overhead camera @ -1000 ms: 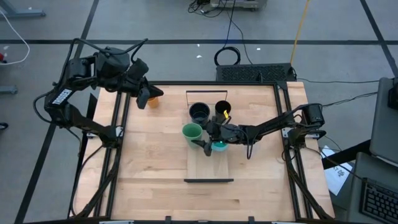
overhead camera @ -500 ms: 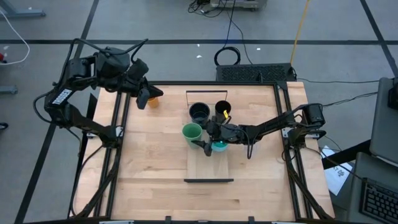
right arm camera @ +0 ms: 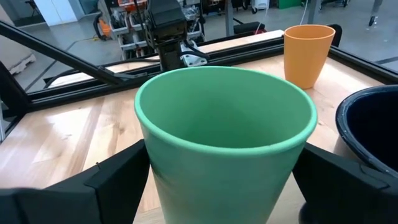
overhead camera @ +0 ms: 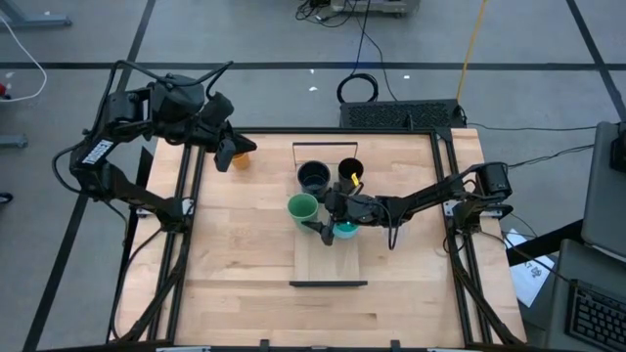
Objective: Stack small to large cups/mugs on shelf
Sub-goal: Put the green cup on the shelf
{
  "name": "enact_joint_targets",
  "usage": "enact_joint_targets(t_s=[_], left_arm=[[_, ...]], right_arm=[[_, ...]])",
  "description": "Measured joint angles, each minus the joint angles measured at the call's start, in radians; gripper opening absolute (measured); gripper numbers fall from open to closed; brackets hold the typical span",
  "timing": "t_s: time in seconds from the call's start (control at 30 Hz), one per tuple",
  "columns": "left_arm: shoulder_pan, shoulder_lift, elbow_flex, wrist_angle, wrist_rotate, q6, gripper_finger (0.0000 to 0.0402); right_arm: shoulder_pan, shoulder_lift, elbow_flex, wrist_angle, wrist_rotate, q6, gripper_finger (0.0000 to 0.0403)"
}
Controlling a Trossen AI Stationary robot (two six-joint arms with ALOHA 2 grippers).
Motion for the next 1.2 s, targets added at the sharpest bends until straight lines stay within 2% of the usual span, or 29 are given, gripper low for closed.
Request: enact_joint_targets(t_s=[0.57,0.93,1.2], left_arm=[[0.0,0.0,0.0,-0.026,0.0,0.0,0.0033],[0.0,0.0,0.0,-0.026,0.029,-0.002,0.0033],[0.0,0.0,0.0,-0.027,0.046,-0.008,0.0033]], right_arm=[[0.002,-0.001,0.0,0.03,0.0,0.035,0.0353],[0.0,-0.001,0.0,-0.006,0.007,0.158,0.0355],[0.009,-0.001,0.0,0.008,0.024,0.144,0.0356]])
